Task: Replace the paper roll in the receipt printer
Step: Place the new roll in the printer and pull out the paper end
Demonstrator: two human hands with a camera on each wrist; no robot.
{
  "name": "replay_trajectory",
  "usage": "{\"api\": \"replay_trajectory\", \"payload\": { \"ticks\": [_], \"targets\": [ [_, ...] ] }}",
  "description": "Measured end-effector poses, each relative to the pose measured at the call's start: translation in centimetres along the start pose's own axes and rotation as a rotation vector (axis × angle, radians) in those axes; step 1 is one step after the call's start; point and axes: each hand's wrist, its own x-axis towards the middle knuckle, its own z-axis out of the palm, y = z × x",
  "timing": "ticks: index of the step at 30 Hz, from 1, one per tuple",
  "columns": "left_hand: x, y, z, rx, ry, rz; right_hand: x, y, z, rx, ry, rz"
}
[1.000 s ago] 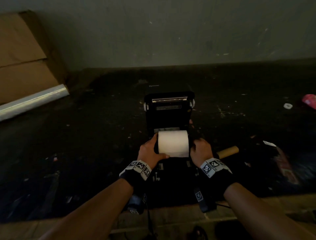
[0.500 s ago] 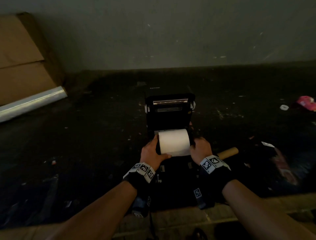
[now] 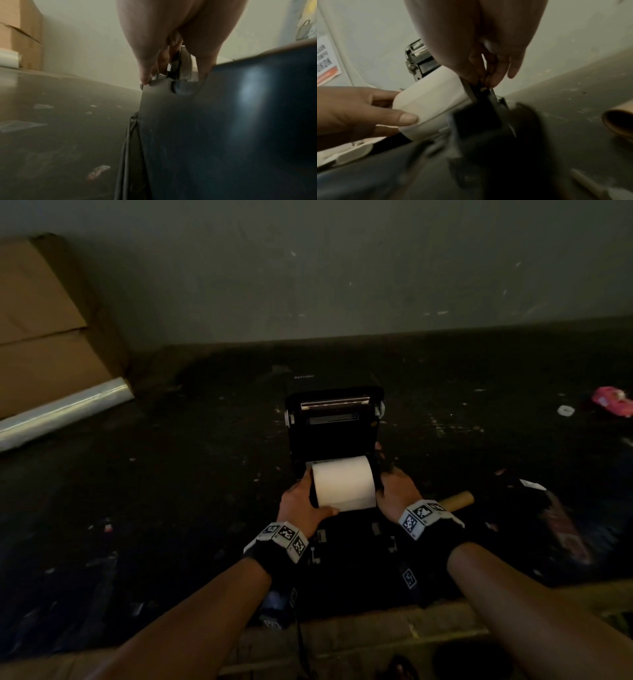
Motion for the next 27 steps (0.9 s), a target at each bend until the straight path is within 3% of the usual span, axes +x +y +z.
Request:
{"api": "replay_trajectory", "payload": {
  "ticks": [10, 27],
  "targets": [
    [0.1, 0.3, -0.4, 0.038, -0.009, -0.019, 0.4, 0.3, -0.9, -0.072, -0.15, 0.081],
    [-0.6, 1.4, -0.5, 0.218, -0.057, -0.019, -0.5, 0.9, -0.6, -0.031, -0.193, 0.052]
  ]
}}
